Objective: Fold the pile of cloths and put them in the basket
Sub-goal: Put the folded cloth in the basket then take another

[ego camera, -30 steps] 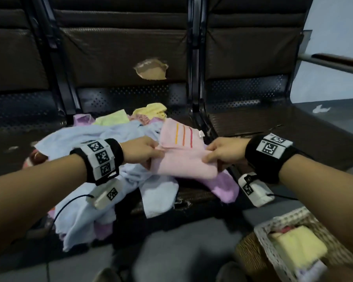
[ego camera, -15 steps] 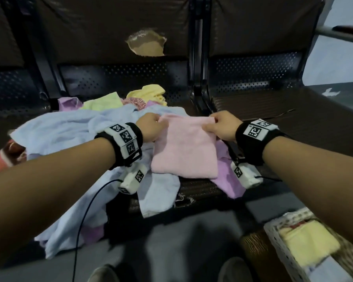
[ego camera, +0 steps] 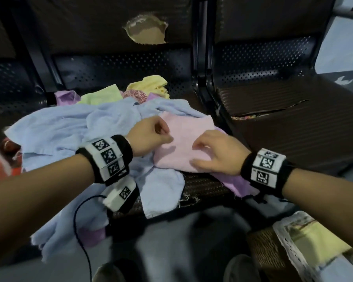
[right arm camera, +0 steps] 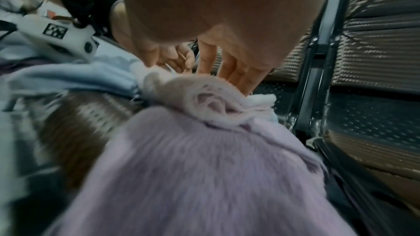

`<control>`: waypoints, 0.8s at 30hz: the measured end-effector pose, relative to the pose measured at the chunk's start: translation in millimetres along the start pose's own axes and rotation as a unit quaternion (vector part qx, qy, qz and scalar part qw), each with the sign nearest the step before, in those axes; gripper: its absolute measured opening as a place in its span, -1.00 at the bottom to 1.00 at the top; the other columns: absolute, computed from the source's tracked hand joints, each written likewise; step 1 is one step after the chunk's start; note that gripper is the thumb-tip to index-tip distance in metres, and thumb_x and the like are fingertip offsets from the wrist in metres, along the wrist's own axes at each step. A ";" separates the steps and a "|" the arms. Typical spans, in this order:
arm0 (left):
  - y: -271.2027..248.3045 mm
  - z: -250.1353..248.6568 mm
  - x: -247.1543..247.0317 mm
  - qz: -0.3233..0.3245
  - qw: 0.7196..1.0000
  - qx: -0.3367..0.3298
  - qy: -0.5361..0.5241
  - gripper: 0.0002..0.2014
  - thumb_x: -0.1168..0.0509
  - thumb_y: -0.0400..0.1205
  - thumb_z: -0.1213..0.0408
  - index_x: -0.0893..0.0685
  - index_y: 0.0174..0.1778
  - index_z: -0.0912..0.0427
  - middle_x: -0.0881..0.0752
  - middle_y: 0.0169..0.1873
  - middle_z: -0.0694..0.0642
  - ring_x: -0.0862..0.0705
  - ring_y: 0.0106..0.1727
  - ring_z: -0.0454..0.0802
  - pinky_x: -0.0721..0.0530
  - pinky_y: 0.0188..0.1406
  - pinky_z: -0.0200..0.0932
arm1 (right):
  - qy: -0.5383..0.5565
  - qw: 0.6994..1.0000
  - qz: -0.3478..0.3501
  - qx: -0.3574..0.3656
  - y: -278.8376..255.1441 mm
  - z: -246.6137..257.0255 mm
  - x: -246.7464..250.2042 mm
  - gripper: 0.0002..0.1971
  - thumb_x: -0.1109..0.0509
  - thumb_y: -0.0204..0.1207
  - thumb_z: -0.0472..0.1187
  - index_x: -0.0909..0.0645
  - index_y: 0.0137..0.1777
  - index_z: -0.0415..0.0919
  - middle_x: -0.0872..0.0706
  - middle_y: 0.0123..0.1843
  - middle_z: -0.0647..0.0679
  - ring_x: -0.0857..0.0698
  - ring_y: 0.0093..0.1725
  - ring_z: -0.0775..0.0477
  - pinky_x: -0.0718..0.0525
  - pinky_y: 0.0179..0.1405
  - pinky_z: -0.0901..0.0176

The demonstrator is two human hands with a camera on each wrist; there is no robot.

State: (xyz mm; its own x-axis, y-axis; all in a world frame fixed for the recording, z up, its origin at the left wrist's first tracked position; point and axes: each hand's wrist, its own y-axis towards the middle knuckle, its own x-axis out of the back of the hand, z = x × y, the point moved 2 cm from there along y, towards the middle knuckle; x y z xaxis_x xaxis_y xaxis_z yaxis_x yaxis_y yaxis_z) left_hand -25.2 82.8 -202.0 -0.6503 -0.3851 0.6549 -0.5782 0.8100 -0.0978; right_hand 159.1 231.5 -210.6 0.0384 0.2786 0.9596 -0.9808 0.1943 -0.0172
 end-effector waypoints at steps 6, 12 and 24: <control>-33.9 11.9 -19.0 0.132 0.971 -0.047 0.192 -0.31 -0.49 0.54 0.11 -0.45 0.61 0.00 -0.55 0.51 0.04 -0.53 0.48 0.04 -0.44 0.44 -0.18 | -0.026 0.999 0.018 -0.006 -16.9 -8.6 -12.7 -0.53 -0.37 0.56 -0.02 -0.57 0.47 -0.09 -0.65 0.43 -0.05 -0.58 0.43 -0.12 -0.54 0.40 -0.03; -32.8 2.5 -10.7 0.029 0.980 -0.095 0.171 -0.88 -0.38 0.60 0.25 -0.72 0.02 0.12 -0.75 -0.13 0.06 -0.71 0.01 0.15 -0.52 -0.10 -0.12 | 0.063 0.995 -0.055 -0.052 -14.6 -4.9 14.1 -0.84 -0.28 0.60 -0.16 -0.66 0.07 -0.10 -0.79 -0.07 -0.10 -0.72 -0.06 -0.25 -0.67 -0.05 -0.11; -9.5 15.3 -14.6 -0.091 0.989 0.066 0.094 -0.55 -0.24 0.68 -0.17 -0.68 0.06 0.21 -0.75 -0.11 0.12 -0.68 -0.07 0.13 -0.50 -0.23 -0.05 | 0.185 0.959 -0.055 -0.209 2.6 -31.4 3.7 -0.71 -0.41 0.62 0.10 -0.70 0.01 -0.14 -0.77 -0.10 -0.04 -0.71 -0.09 -0.07 -0.56 -0.15 0.15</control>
State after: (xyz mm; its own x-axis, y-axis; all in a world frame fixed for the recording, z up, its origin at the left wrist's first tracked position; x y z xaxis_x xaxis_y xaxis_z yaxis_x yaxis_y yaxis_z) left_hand -17.7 74.0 -222.1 -0.4342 -0.4202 0.7968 -0.7442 0.6657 -0.0544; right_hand 162.6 262.7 -215.9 0.2789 0.5344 0.7979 -0.8071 0.5806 -0.1068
